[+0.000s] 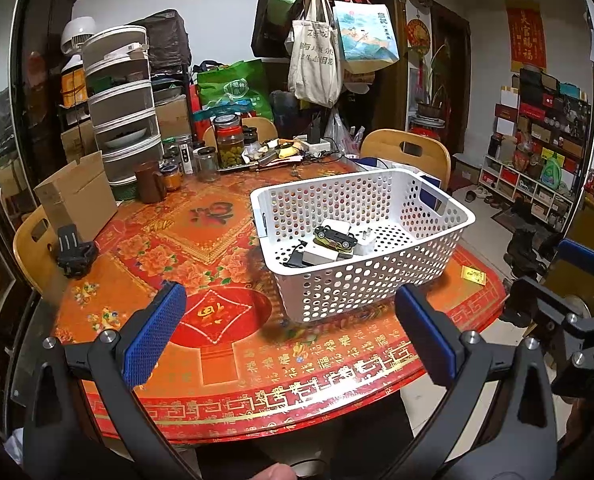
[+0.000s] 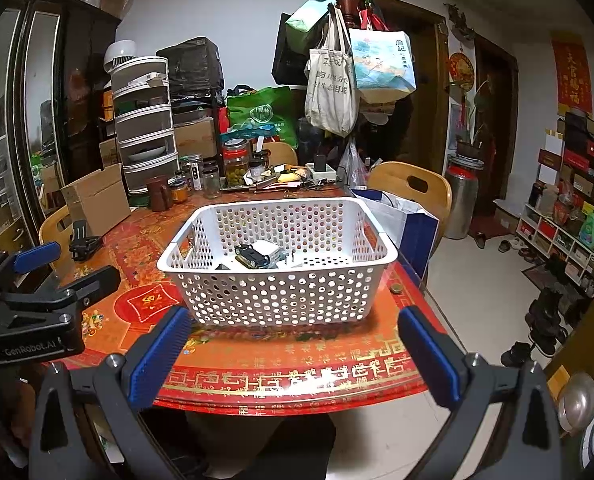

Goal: Organize rigid objects

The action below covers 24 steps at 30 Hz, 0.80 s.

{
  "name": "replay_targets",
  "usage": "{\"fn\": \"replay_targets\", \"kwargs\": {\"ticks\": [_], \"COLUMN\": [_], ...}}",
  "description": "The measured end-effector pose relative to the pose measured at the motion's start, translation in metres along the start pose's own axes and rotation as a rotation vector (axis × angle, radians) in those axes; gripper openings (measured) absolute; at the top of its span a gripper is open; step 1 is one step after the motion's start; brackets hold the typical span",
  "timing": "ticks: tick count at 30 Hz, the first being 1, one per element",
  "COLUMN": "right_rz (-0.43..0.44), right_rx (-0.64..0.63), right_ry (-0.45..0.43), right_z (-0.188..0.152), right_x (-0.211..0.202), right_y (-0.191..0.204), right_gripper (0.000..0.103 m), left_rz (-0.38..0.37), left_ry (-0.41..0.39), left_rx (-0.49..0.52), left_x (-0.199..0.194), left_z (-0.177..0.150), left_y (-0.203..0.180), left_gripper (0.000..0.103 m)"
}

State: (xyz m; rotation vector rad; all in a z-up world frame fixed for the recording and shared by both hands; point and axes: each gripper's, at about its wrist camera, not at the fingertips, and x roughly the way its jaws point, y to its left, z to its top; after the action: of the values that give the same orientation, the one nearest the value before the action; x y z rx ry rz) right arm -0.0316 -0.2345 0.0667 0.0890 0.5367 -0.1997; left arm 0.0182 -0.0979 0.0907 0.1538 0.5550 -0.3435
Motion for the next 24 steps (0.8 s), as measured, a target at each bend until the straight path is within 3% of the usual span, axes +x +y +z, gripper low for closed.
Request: {"fn": "replay_targets", "kwargs": {"ticks": [24], "right_rz": [0.002], "right_rx": [-0.006], "right_ry": [0.001], "right_z": [0.0012], "right_x": [-0.0009], "right_y": [0.0024], "right_gripper": [0.103], "left_rz": [0.003], "left_ry": [0.005], "left_rx": [0.002], "left_x": [0.0035], "left_z": [-0.0012], "left_y": [-0.0019], "left_gripper": [0.103]}}
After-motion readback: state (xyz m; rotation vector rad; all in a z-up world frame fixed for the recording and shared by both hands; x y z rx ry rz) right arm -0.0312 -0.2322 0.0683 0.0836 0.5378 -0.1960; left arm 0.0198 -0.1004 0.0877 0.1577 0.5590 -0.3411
